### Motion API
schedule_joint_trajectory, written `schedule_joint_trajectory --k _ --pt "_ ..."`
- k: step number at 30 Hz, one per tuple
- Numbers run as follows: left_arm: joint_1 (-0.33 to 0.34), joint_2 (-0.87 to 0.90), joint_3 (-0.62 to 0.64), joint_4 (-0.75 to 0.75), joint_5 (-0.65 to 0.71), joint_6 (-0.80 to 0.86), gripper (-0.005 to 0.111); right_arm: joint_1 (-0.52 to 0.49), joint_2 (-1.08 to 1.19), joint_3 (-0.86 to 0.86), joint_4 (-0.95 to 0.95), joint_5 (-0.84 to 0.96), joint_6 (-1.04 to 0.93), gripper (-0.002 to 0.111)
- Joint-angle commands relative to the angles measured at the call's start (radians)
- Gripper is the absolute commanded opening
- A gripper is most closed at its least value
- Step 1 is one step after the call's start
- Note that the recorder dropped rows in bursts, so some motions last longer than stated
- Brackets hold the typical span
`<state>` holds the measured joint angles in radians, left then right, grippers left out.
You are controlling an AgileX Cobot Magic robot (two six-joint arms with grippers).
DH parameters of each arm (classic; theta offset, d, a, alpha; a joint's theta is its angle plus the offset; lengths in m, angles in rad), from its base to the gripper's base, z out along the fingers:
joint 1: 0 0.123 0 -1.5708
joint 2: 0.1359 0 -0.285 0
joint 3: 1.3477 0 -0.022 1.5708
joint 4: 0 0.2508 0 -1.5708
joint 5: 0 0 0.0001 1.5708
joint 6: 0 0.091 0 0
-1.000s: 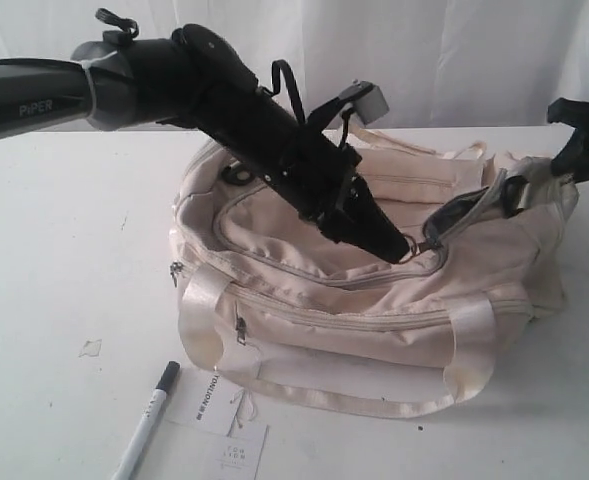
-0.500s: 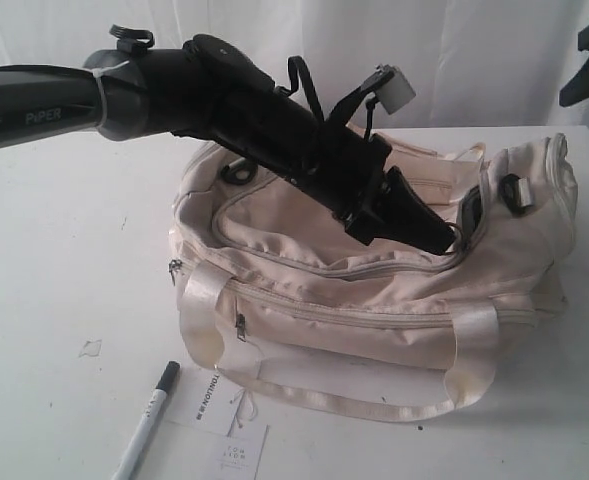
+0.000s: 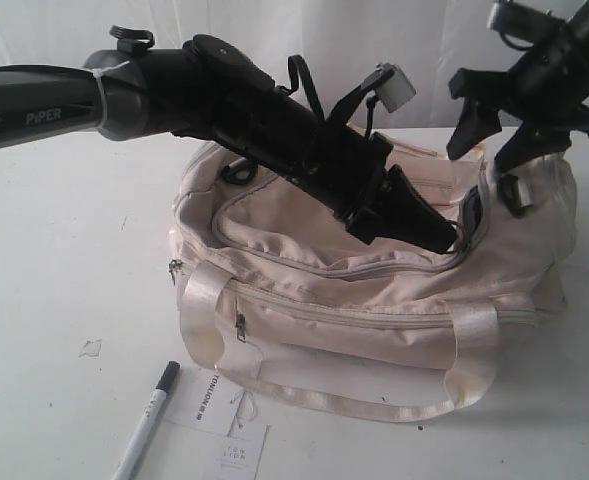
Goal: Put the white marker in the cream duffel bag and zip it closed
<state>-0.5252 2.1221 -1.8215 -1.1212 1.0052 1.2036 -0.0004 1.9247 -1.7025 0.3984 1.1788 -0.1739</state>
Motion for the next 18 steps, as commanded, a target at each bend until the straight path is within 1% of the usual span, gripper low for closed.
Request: schedule_joint_trajectory --k 1,3,5,10,12,18 --pt "-0.006 -0.017 0.007 -0.037 0.007 0.005 0.0 0.038 0.064 0.005 -0.093 0.042 0.055 0.059" --pt "-0.006 -0.017 0.007 -0.039 0.007 0.005 0.0 0.041 0.084 0.005 -0.105 0.042 0.063 0.055" --pt "-0.006 -0.017 0.007 -0.038 0.012 0.005 0.0 0.041 0.092 0.005 -0.107 0.042 0.063 0.047" --pt "-0.006 -0.017 0.007 -0.038 0.011 0.005 0.0 0.041 0.092 0.005 -0.142 0.039 0.046 0.011" --pt "-0.006 -0.017 0.007 -0.038 0.011 0.005 0.0 0.041 0.092 0.005 -0.147 0.029 0.04 0.0" --pt "-0.006 -0.017 0.007 -0.036 0.02 0.005 0.0 0.039 0.092 0.005 -0.184 -0.021 0.038 0.0"
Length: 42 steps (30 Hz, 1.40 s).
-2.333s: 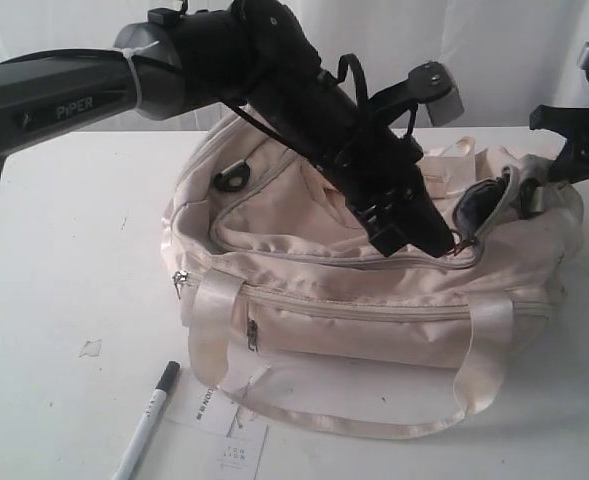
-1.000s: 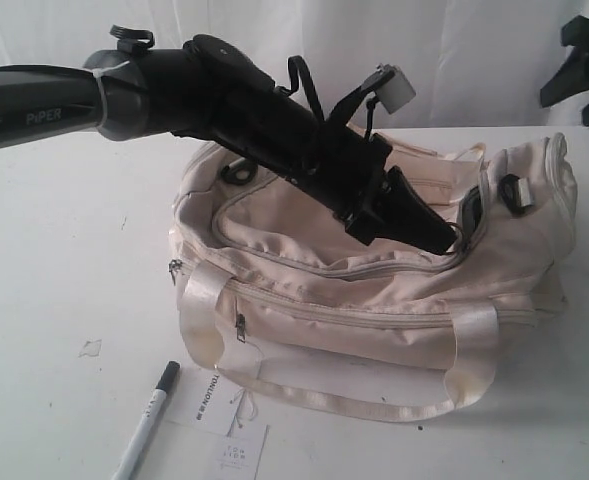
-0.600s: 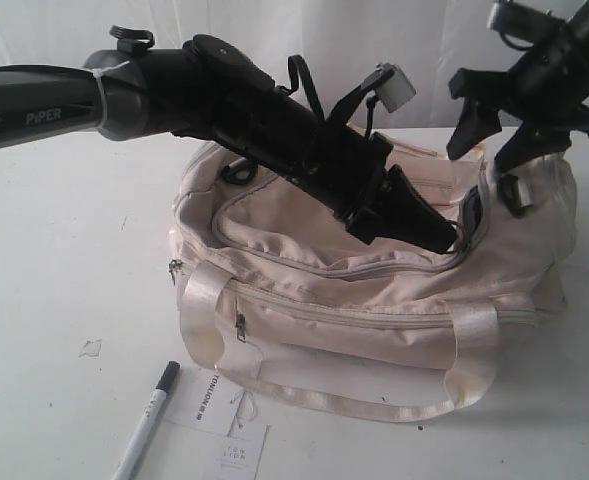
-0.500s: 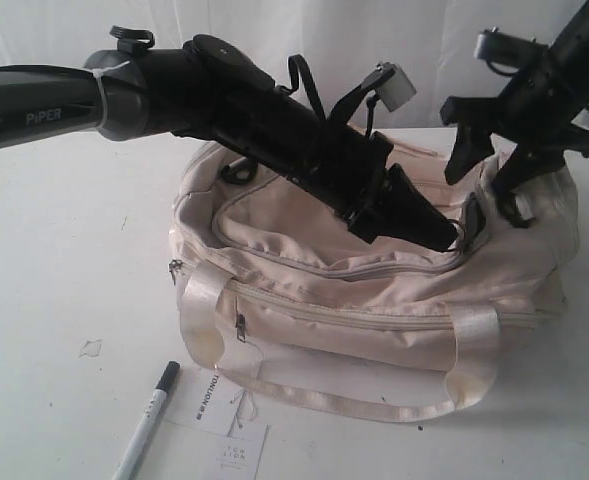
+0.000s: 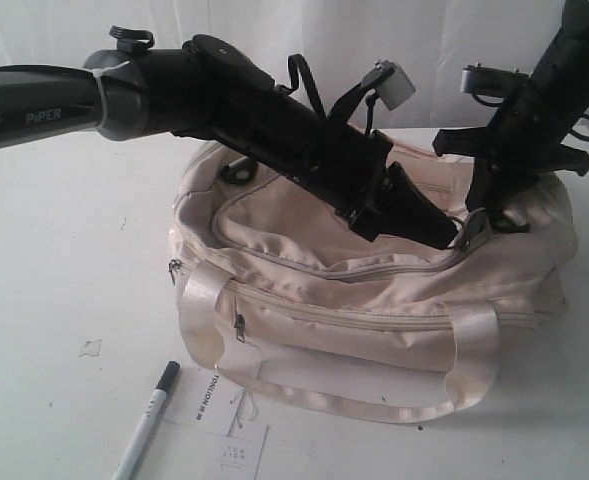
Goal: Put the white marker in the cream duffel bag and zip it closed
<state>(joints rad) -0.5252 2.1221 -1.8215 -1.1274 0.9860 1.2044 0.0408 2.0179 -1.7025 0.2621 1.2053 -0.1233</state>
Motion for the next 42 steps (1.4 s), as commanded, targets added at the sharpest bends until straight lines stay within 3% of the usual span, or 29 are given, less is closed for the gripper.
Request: schedule_joint_trajectory --k 1,12,21,24,29,32,38,42 --pt "-0.006 -0.017 0.007 -0.027 0.039 0.004 0.0 -0.002 -0.001 0.005 -0.063 -0.059 -0.009 0.0" --pt "-0.006 -0.017 0.007 0.077 0.113 -0.013 0.0 -0.101 -0.003 0.005 -0.117 -0.21 0.041 0.0" --pt "0.015 -0.017 0.007 0.281 0.129 -0.172 0.0 -0.192 -0.003 0.003 -0.095 -0.209 0.031 0.0" --pt "0.038 -0.019 0.007 0.258 0.147 -0.189 0.0 -0.2 -0.003 0.003 -0.063 -0.205 0.0 0.0" --pt "0.043 -0.02 0.007 0.176 0.203 -0.134 0.0 -0.2 -0.005 0.002 0.131 -0.217 -0.214 0.0" --pt "0.035 -0.02 0.007 0.147 0.214 -0.124 0.0 -0.2 -0.013 0.002 0.208 -0.186 -0.375 0.011" --pt "0.033 -0.02 0.007 0.025 0.19 -0.057 0.0 -0.2 -0.062 0.002 0.253 -0.149 -0.63 0.054" --pt "0.033 -0.02 0.007 -0.009 0.158 -0.05 0.0 -0.2 -0.1 0.002 0.35 -0.107 -0.805 0.059"
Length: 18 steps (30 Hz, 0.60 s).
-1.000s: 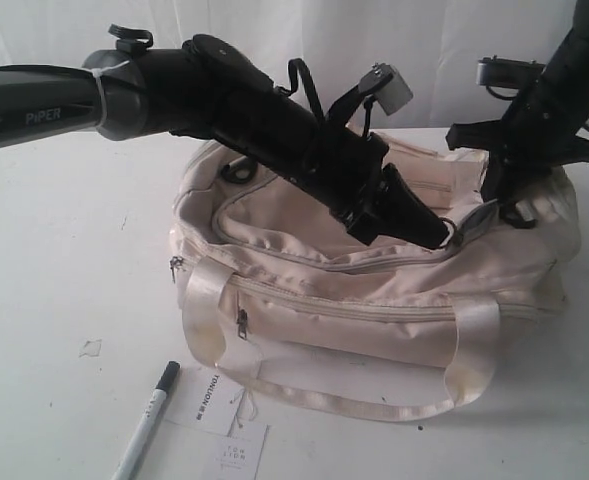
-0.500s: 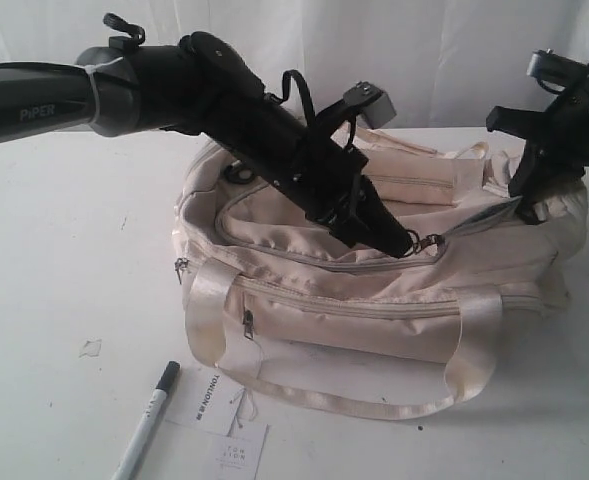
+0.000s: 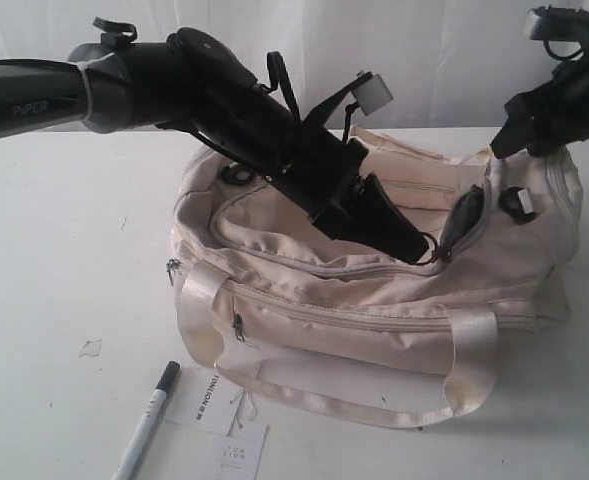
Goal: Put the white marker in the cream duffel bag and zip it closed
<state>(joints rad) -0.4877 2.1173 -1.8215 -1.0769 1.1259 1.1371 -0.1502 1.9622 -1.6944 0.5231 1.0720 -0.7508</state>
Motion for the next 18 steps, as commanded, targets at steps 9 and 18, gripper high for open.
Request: schedule_joint_trajectory --k 9,18 --pt "-0.003 -0.016 0.007 -0.061 -0.011 0.017 0.0 0.02 -0.149 0.076 0.199 0.149 -0.618 0.054" --pt "-0.003 -0.016 0.007 -0.079 -0.022 0.017 0.0 0.154 -0.246 0.321 0.095 0.149 -0.928 0.054"
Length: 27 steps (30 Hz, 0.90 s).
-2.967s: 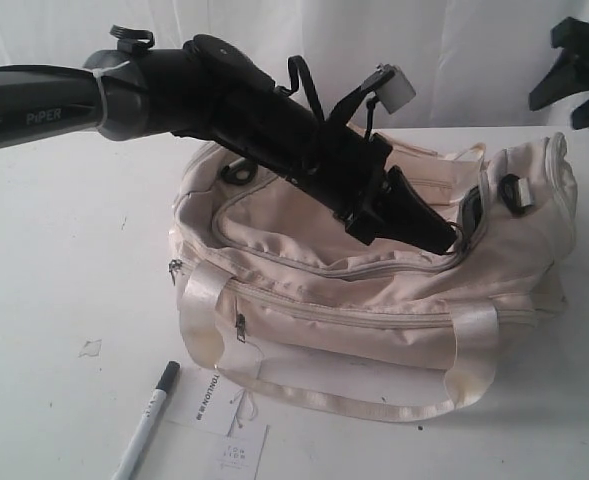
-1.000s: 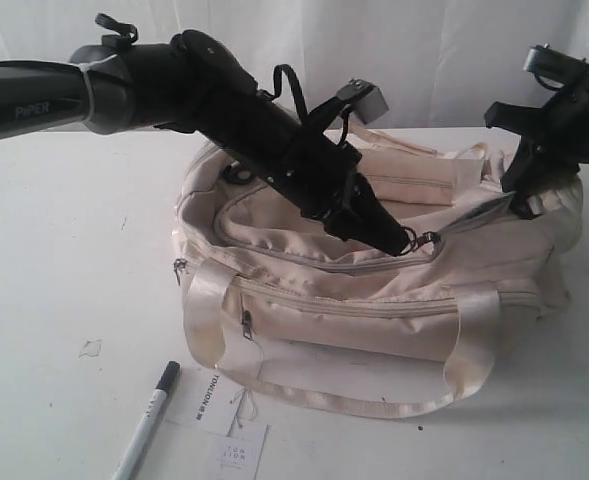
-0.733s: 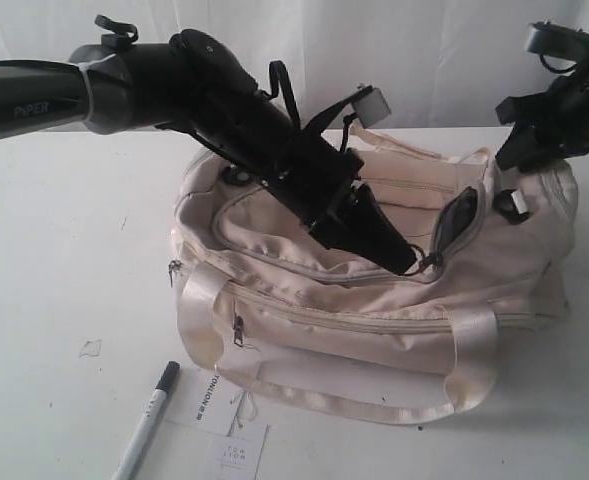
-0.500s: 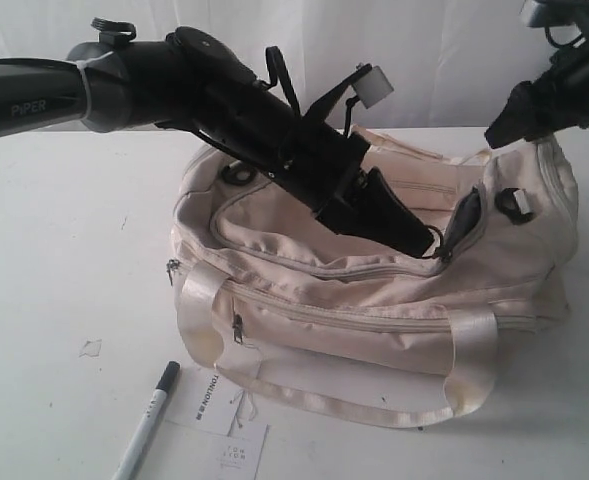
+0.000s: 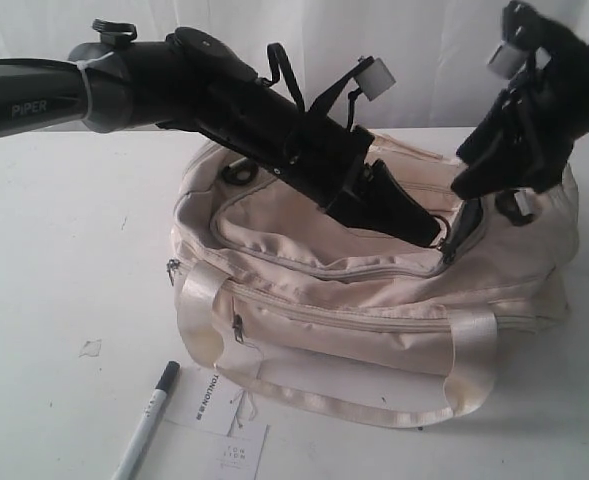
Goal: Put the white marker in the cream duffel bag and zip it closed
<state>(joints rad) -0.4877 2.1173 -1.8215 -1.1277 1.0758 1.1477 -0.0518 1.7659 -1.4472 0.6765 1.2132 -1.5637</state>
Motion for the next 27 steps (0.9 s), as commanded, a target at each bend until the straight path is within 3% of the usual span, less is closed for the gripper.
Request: schedule_joint_trajectory --k 1,7,21,27 --pt "-0.003 -0.016 0.007 -0.028 0.029 0.006 0.0 0.072 -0.06 0.089 -0.074 0.008 -0.115 0.054" --pt "-0.003 -0.016 0.007 -0.03 0.032 0.006 0.0 0.132 -0.078 0.124 -0.18 0.008 -0.115 0.054" --pt "-0.003 -0.016 0.007 -0.03 0.034 0.006 0.0 0.141 -0.203 0.183 -0.188 0.006 -0.108 0.054" --pt "-0.003 -0.016 0.007 -0.032 0.022 0.006 0.0 0.164 -0.196 0.265 -0.188 -0.194 -0.163 0.054"
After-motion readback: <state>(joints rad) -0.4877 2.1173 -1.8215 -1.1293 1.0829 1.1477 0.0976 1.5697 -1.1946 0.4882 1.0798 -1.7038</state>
